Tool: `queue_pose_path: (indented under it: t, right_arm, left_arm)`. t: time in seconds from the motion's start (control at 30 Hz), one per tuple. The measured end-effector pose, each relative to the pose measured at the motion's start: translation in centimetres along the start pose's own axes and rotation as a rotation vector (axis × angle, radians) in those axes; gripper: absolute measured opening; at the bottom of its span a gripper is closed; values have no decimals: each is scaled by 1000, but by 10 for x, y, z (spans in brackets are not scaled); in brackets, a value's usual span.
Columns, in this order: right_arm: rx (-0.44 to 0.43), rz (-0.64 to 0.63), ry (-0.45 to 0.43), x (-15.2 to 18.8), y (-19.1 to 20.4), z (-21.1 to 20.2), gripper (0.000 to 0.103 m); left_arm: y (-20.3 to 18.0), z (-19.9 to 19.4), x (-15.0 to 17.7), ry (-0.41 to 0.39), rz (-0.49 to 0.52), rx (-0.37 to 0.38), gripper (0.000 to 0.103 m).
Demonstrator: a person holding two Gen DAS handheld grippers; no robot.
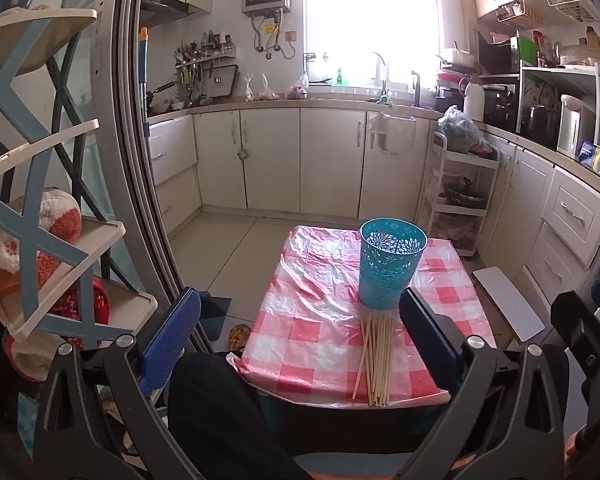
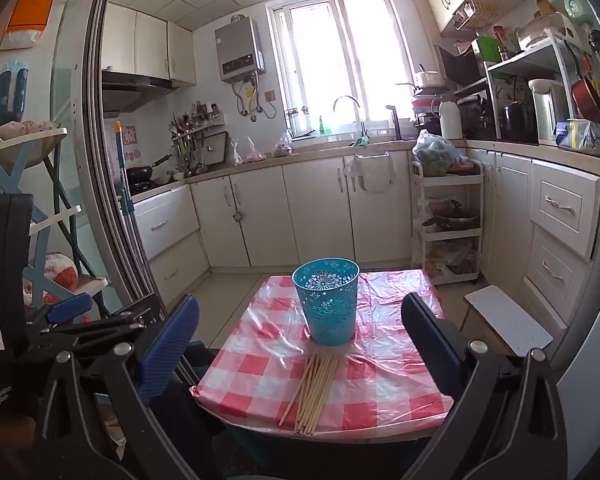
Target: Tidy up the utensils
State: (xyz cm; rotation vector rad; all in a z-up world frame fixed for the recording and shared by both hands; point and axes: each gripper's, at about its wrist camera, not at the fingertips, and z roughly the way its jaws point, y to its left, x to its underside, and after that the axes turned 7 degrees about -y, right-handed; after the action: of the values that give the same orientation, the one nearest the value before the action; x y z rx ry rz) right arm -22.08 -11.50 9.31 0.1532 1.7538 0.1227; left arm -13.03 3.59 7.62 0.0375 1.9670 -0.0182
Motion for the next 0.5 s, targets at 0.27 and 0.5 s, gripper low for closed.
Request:
queue_pose_path:
  t: [0.27,0.5]
  right_arm:
    - [-4,-4,4,2,0,-2,97]
    - [-1,0,-3,4,6,-2,97]
  left_arm:
    - [-1,0,0,-2,3,-3,96]
    - [0,0,0,0,2,-2,96]
